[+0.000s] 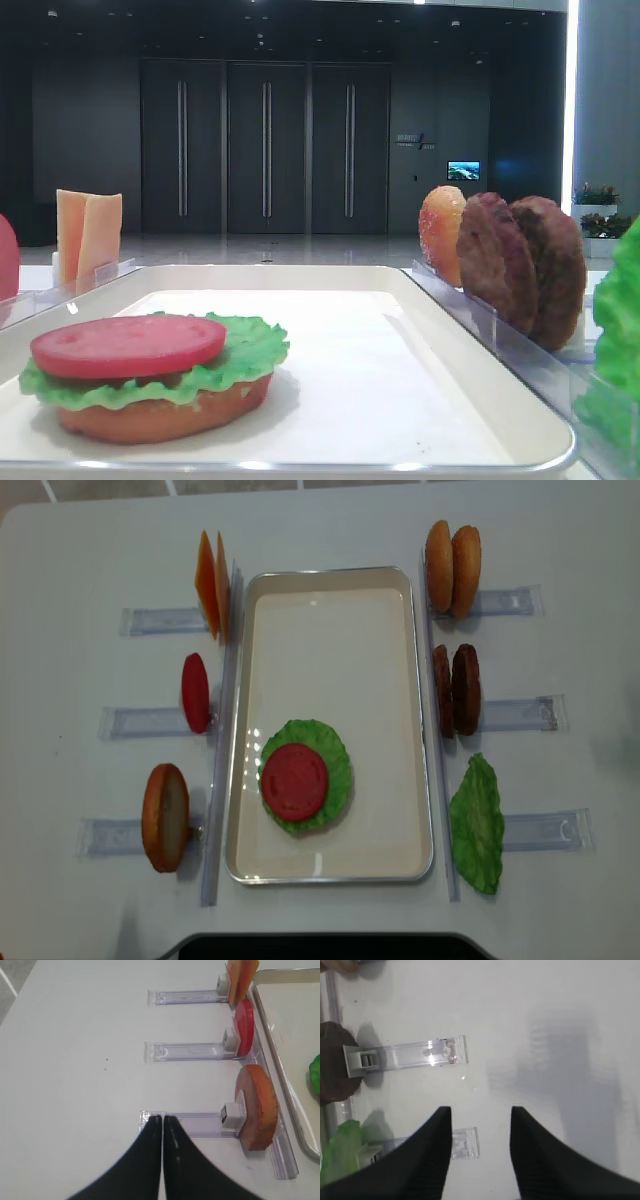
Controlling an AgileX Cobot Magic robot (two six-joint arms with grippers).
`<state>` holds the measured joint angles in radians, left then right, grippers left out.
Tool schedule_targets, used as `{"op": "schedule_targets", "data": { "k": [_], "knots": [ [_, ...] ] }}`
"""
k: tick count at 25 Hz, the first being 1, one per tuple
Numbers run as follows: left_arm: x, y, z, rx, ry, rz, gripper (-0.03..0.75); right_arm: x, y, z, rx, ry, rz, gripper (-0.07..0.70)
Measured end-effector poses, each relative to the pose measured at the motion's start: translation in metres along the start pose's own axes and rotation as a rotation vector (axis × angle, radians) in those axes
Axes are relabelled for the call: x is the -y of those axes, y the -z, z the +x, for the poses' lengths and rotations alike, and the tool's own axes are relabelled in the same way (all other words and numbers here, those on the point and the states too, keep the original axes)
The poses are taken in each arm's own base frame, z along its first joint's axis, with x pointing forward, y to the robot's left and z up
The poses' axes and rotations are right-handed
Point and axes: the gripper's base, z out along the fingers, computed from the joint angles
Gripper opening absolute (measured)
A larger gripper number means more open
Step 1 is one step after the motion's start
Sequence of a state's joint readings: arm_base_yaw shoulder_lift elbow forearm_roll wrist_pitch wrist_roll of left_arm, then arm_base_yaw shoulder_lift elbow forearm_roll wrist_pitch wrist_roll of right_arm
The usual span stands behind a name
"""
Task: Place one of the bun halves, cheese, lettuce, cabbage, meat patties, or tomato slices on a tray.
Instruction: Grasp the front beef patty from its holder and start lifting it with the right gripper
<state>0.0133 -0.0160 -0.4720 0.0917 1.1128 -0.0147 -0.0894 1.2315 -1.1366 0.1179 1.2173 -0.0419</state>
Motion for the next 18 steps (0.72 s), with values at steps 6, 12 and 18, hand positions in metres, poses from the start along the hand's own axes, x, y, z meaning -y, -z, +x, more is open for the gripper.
{"op": "schedule_targets", "data": {
  "k": [6,12,18],
  "knots": [
    [0.0,0.0,0.0,0.0,0.0,0.0,-0.007,-0.007,-0.002,-0.002,-0.005,0.016,-0.041,0.331],
    [0.0,0.0,0.0,0.0,0.0,0.0,-0.007,-0.059,-0.003,0.007,-0.044,0.071,-0.146,0.386],
    [0.0,0.0,0.0,0.0,0.0,0.0,-0.007,-0.118,-0.013,0.024,-0.082,0.109,-0.141,0.391]
  ]
}}
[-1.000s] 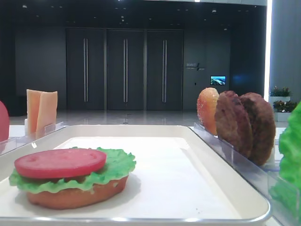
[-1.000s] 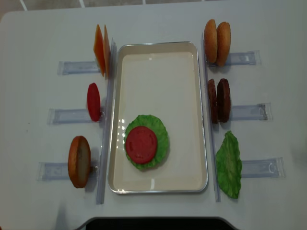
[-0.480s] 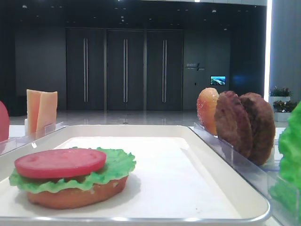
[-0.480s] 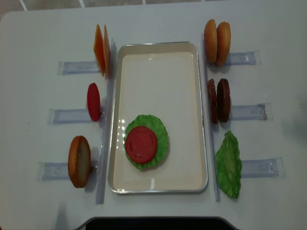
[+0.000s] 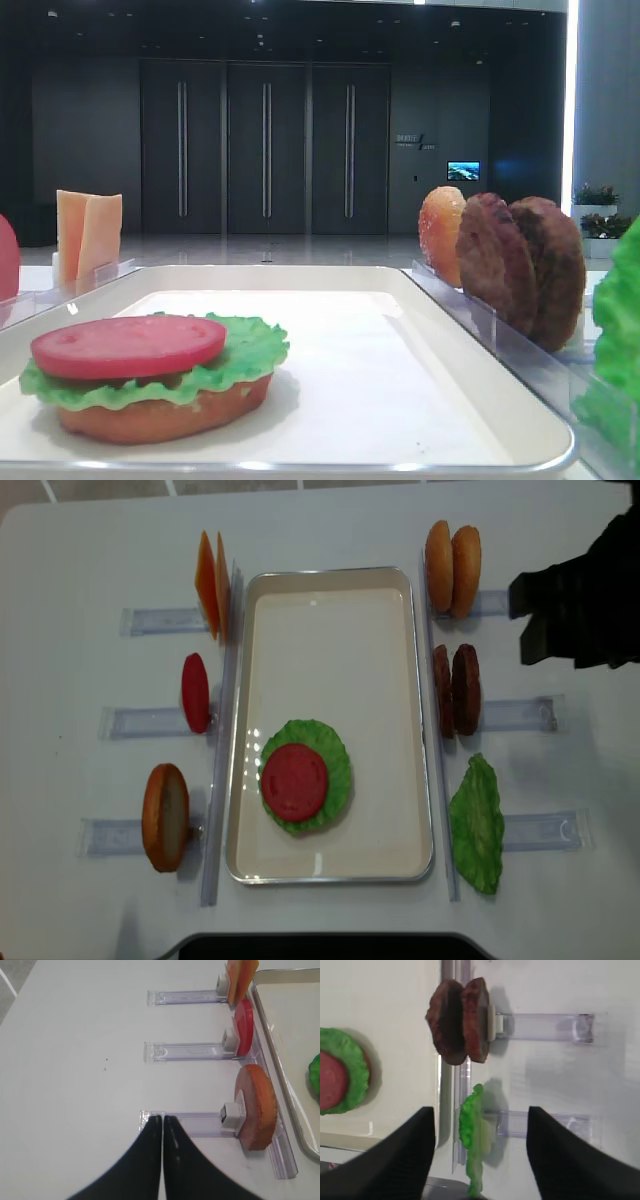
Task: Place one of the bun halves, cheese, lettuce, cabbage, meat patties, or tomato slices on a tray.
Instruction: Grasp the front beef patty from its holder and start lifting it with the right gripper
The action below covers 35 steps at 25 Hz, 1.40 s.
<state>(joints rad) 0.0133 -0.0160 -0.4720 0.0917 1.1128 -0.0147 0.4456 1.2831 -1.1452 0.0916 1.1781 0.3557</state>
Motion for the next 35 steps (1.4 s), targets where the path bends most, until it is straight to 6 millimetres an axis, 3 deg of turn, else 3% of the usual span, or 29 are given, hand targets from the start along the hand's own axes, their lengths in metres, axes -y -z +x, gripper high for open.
{"op": "schedule_targets", "data": {
  "k": [5,10,21,28,35],
  "knots": [
    [0.0,0.0,0.0,0.0,0.0,0.0,-0.007,-0.034,-0.04,-0.001,-0.065,0.046,0.03,0.391],
    [0.0,0.0,0.0,0.0,0.0,0.0,-0.007,-0.041,-0.069,-0.011,-0.075,0.044,0.039,0.391],
    [0.0,0.0,0.0,0.0,0.0,0.0,-0.007,-0.053,-0.091,-0.033,-0.014,0.049,0.01,0.404],
    [0.0,0.0,0.0,0.0,0.0,0.0,-0.007,-0.051,-0.107,-0.035,-0.045,0.071,0.047,0.405],
    [0.0,0.0,0.0,0.0,-0.001,0.0,-0.007,-0.051,-0.107,-0.035,-0.043,0.079,0.05,0.405]
  ]
}}
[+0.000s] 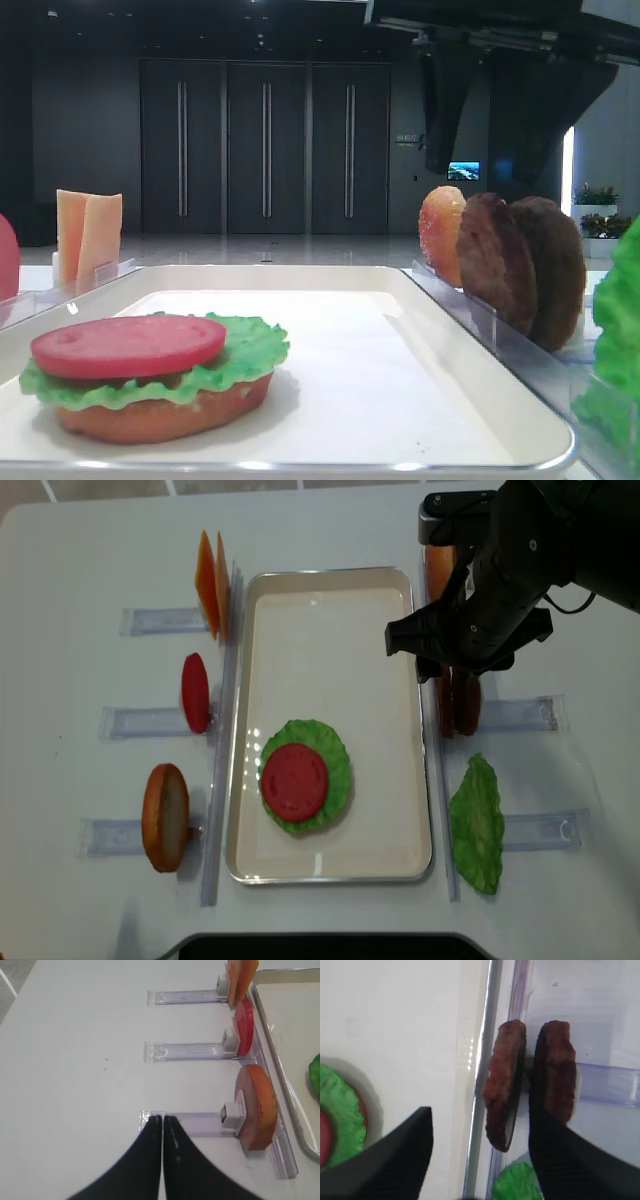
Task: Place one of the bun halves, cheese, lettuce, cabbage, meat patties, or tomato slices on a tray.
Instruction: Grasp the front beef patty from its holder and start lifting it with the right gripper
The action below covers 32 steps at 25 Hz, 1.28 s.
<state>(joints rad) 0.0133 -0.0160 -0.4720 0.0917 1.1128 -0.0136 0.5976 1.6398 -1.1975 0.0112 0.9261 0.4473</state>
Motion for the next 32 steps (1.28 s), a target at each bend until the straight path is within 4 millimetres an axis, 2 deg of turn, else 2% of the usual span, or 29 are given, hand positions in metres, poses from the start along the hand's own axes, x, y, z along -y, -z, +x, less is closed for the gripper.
{"op": "schedule_targets", "data": {
  "k": [11,23,32],
  "knots": [
    [0.0,0.0,0.0,0.0,0.0,0.0,-0.007,0.004,0.0,-0.004,0.023,0.008,-0.006,0.405],
    [0.0,0.0,0.0,0.0,0.0,0.0,-0.007,0.007,-0.022,-0.008,0.0,0.023,0.003,0.405],
    [0.0,0.0,0.0,0.0,0.0,0.0,-0.007,0.004,-0.026,-0.009,0.002,0.014,-0.02,0.405]
  ]
}}
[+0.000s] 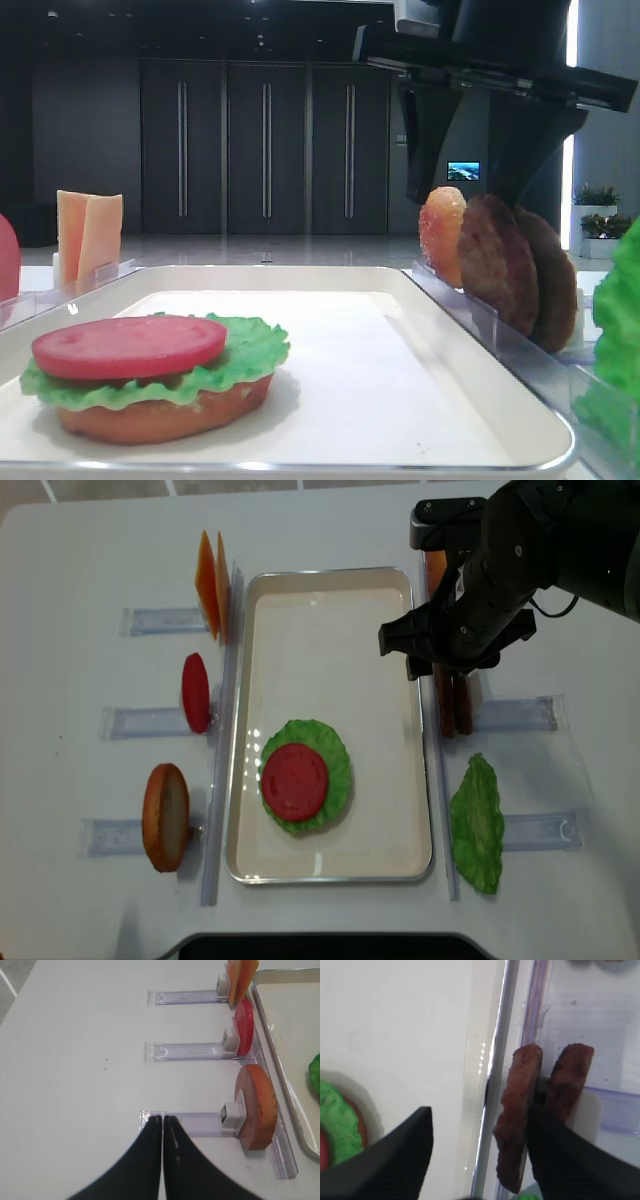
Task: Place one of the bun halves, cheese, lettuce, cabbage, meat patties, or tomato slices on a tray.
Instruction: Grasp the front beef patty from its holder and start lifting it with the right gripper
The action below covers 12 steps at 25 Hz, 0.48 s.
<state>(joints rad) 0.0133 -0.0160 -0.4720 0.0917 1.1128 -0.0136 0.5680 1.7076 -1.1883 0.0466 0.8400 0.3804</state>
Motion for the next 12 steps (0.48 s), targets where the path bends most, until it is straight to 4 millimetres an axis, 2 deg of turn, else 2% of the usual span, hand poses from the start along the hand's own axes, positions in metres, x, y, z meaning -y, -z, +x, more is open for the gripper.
{"op": "schedule_targets", "data": {
  "k": [12],
  "knots": [
    [0.0,0.0,0.0,0.0,0.0,0.0,-0.007,-0.0008,0.0,0.001,-0.008,-0.003,-0.002,0.405]
  ]
}}
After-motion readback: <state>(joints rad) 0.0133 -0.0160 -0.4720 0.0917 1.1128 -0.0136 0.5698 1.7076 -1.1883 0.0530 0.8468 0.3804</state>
